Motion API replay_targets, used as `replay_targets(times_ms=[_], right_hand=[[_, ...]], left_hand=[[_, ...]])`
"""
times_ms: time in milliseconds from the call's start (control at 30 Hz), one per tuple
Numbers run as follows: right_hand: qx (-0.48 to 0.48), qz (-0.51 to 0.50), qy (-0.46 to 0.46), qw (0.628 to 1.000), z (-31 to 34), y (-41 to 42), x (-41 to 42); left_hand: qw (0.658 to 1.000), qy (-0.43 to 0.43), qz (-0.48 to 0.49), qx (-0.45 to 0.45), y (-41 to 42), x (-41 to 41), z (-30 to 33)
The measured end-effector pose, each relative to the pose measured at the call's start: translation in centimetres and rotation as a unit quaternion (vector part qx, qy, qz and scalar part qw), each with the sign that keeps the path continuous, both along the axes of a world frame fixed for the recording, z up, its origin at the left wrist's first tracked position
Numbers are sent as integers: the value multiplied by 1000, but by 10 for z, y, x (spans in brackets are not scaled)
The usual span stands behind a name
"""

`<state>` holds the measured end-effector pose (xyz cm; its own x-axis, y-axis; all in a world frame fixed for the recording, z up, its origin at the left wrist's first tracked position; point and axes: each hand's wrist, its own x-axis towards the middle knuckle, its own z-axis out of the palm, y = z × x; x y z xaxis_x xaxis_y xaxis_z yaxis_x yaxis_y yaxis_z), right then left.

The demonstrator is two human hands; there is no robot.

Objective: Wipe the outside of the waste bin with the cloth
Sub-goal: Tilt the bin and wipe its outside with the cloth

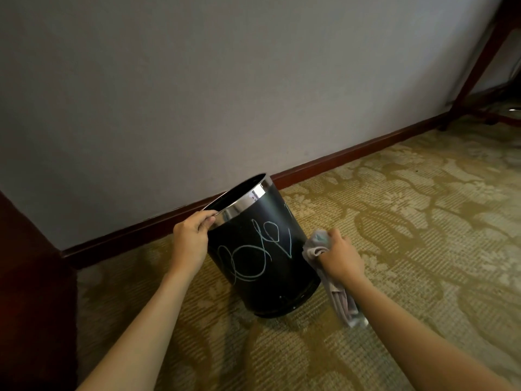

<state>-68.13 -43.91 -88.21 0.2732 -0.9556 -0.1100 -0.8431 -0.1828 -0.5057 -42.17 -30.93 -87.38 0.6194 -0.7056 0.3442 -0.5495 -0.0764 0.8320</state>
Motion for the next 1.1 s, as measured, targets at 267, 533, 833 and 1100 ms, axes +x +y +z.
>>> replay_targets(times_ms=[267, 533, 833, 1100], right_hand=[[-159, 68, -214, 961, 39, -6, 52], [-106, 10, -150, 983, -21, -5, 7], [-97, 21, -116, 988, 3, 2, 1], [-205, 133, -175, 954, 46, 3, 52]], left_hand=[[999, -30, -21, -30, -11, -15, 5], [1000, -4, 2, -29, -13, -14, 5], [999, -21, -28, 7, -23, -19, 14], [999, -30, -16, 4, -25, -28, 21]])
